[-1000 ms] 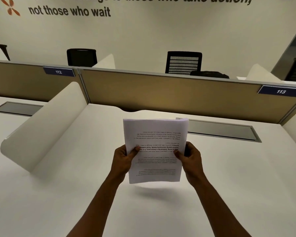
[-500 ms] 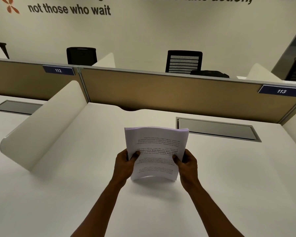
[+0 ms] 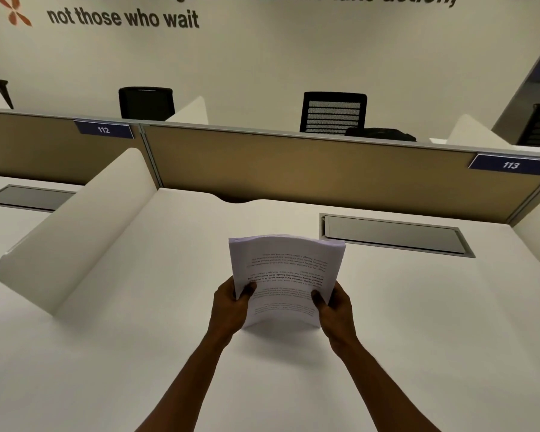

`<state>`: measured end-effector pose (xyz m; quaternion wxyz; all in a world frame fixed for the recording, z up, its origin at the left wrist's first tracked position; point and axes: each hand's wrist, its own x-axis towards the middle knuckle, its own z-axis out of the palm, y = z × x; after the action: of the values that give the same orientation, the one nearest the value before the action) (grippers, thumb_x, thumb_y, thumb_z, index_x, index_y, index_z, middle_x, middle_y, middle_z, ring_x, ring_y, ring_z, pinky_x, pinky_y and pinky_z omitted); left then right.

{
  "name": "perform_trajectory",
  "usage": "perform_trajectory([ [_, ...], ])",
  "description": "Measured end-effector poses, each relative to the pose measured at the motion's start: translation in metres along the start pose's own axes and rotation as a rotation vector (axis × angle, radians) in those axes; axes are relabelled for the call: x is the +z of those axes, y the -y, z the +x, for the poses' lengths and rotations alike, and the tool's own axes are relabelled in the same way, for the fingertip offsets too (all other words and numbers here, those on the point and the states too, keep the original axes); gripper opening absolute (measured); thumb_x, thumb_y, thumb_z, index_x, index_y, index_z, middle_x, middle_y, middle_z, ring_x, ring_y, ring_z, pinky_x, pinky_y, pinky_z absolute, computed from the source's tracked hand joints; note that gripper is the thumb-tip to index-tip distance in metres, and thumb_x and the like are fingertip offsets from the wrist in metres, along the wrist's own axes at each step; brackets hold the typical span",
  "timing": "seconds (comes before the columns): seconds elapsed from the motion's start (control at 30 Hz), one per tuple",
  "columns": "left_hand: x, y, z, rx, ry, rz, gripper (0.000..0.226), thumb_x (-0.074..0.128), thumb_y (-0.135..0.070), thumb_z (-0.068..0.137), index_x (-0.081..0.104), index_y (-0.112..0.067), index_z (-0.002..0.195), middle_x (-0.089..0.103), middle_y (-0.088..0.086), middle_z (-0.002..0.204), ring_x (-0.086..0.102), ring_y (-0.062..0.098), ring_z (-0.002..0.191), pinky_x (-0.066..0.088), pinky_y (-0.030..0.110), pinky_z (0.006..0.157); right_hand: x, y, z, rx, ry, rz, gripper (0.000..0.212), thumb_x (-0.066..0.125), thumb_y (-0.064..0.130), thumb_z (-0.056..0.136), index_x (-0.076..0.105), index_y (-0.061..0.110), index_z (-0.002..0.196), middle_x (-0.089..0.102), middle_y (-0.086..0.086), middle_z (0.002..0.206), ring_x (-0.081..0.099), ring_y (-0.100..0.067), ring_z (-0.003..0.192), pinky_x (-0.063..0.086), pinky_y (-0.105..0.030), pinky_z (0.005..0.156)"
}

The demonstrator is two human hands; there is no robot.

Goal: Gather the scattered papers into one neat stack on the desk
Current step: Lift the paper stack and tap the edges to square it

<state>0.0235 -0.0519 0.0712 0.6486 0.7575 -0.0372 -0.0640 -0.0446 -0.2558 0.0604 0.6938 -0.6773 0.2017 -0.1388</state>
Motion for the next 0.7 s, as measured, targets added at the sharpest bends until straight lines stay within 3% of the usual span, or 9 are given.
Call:
perform_trajectory([
  [0.17, -0.012, -0.02, 0.0, 0.079, -0.038, 0.004, 0.022, 0.07, -0.025, 0.089, 0.065, -0.042, 0.102, 0.075, -0.014, 0.102, 0.072, 0.014, 0.092, 0.057, 0.016, 0.066, -0.007, 0.018, 0.002, -0.091, 0.003, -0.097, 0.038, 0.058, 0.008, 0.095, 0.062, 0.041, 0.112, 0.071, 0.01, 0.105, 0.068, -0.011, 0.096, 0.059, -0.023, 0.072],
  [0.23, -0.022, -0.036, 0.001, 0.158, -0.13, 0.056, 0.041, 0.076, -0.032, 0.083, 0.06, -0.038, 0.12, 0.07, -0.011, 0.119, 0.069, 0.01, 0.101, 0.056, 0.019, 0.077, -0.013, 0.028, 0.004, -0.164, 0.016, -0.184, 0.036, 0.057, 0.008, 0.095, 0.063, 0.041, 0.107, 0.071, 0.013, 0.102, 0.067, -0.008, 0.094, 0.057, -0.019, 0.069],
  [0.33, -0.04, -0.071, 0.007, 0.409, -0.273, 0.316, 0.087, 0.08, -0.044, 0.075, 0.036, -0.029, 0.148, 0.045, -0.009, 0.151, 0.046, 0.008, 0.135, 0.043, 0.024, 0.104, -0.021, 0.044, 0.01, -0.282, 0.049, -0.339, 0.023, 0.056, 0.009, 0.094, 0.063, 0.028, 0.105, 0.069, 0.013, 0.096, 0.067, -0.006, 0.089, 0.055, -0.017, 0.069],
  [0.43, -0.05, -0.113, 0.01, 0.618, -0.156, 0.597, 0.099, 0.073, -0.063, 0.071, 0.026, -0.033, 0.152, 0.03, -0.016, 0.157, 0.025, 0.009, 0.148, 0.024, 0.022, 0.114, -0.021, 0.064, 0.014, -0.409, 0.09, -0.479, 0.02, 0.05, 0.019, 0.091, 0.062, 0.021, 0.106, 0.066, 0.015, 0.092, 0.065, -0.004, 0.083, 0.05, -0.01, 0.067],
  [0.5, -0.049, -0.131, 0.013, 0.587, 0.032, 0.674, 0.095, 0.073, -0.064, 0.069, 0.032, -0.036, 0.149, 0.045, -0.014, 0.15, 0.042, 0.01, 0.138, 0.036, 0.025, 0.11, -0.018, 0.075, 0.016, -0.472, 0.115, -0.564, 0.02, 0.05, 0.017, 0.092, 0.063, 0.019, 0.108, 0.067, 0.012, 0.093, 0.065, -0.01, 0.079, 0.051, -0.016, 0.068],
  [0.57, -0.046, -0.14, 0.016, 0.474, 0.19, 0.653, 0.077, 0.075, -0.051, 0.073, 0.045, -0.037, 0.142, 0.064, -0.009, 0.13, 0.063, 0.012, 0.113, 0.053, 0.03, 0.095, -0.014, 0.084, 0.017, -0.524, 0.122, -0.634, 0.018, 0.054, 0.01, 0.094, 0.064, 0.017, 0.108, 0.071, 0.005, 0.094, 0.065, -0.017, 0.077, 0.054, -0.024, 0.068],
  [0.7, -0.043, -0.133, 0.021, 0.45, 0.185, 0.516, 0.018, 0.07, -0.02, 0.083, 0.073, -0.03, 0.098, 0.075, -0.011, 0.089, 0.069, 0.007, 0.08, 0.052, 0.026, 0.069, -0.011, 0.097, 0.019, -0.587, 0.153, -0.708, 0.013, 0.057, 0.012, 0.093, 0.063, 0.019, 0.102, 0.07, 0.008, 0.089, 0.061, -0.015, 0.072, 0.042, -0.014, 0.061],
])
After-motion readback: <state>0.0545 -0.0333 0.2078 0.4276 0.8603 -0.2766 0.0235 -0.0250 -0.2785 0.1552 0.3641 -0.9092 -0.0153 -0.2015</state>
